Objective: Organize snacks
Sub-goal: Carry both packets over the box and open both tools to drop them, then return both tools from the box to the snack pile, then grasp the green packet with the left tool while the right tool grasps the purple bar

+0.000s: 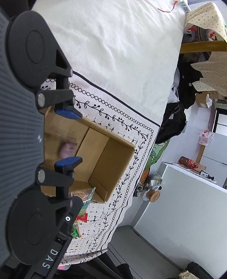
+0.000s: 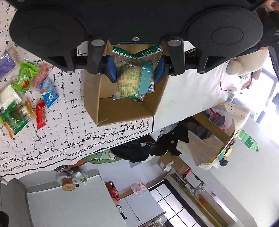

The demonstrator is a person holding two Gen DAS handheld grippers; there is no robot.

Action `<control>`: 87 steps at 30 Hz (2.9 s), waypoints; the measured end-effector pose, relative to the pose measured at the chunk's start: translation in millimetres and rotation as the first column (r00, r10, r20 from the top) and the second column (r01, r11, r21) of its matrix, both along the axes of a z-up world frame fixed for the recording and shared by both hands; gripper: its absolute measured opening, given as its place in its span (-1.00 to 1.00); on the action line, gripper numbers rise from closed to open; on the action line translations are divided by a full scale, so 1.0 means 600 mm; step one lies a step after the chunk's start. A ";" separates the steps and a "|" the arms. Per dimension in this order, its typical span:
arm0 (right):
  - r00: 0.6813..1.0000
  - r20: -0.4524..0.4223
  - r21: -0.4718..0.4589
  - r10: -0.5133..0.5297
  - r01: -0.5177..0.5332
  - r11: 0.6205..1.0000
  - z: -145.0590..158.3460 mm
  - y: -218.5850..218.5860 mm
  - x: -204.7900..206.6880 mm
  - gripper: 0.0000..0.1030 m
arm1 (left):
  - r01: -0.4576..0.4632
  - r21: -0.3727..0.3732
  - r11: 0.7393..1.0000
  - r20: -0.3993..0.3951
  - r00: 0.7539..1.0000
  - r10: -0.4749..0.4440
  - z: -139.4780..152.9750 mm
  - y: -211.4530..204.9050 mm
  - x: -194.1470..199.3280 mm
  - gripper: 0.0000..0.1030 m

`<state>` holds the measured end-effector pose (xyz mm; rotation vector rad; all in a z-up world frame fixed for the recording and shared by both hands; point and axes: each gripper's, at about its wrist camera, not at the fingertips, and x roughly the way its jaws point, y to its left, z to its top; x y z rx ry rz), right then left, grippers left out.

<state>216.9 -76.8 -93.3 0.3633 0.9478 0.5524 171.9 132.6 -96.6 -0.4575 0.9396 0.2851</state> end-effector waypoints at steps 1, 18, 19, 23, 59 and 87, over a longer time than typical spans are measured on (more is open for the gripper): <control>1.000 -0.004 0.002 -0.004 0.004 1.000 0.000 0.000 0.000 0.06 | -0.001 0.002 1.000 -0.003 1.000 0.001 0.001 0.001 -0.001 -0.03; 0.986 0.023 -0.043 -0.165 0.166 0.985 0.012 -0.143 -0.030 0.78 | 0.059 0.034 0.998 -0.046 0.997 -0.057 0.013 -0.068 0.002 0.67; 0.985 0.028 -0.047 -0.173 0.174 0.984 0.014 -0.151 -0.032 0.79 | 0.066 0.034 0.997 -0.046 0.997 -0.065 0.015 -0.075 0.002 0.68; 0.979 0.035 -0.049 -0.199 0.201 0.978 0.019 -0.186 -0.040 0.92 | 0.096 0.047 0.994 -0.030 0.995 -0.094 0.026 -0.106 0.001 0.85; 0.908 -0.079 -0.024 -0.411 0.410 0.912 -0.040 -0.431 -0.058 0.99 | 0.247 0.048 0.968 0.014 0.969 -0.247 0.030 -0.319 0.028 0.99; 0.817 -0.344 -0.020 -0.462 0.486 0.874 -0.199 -0.404 0.047 0.36 | 0.392 -0.055 0.918 -0.098 0.913 -0.396 -0.144 -0.376 0.156 0.10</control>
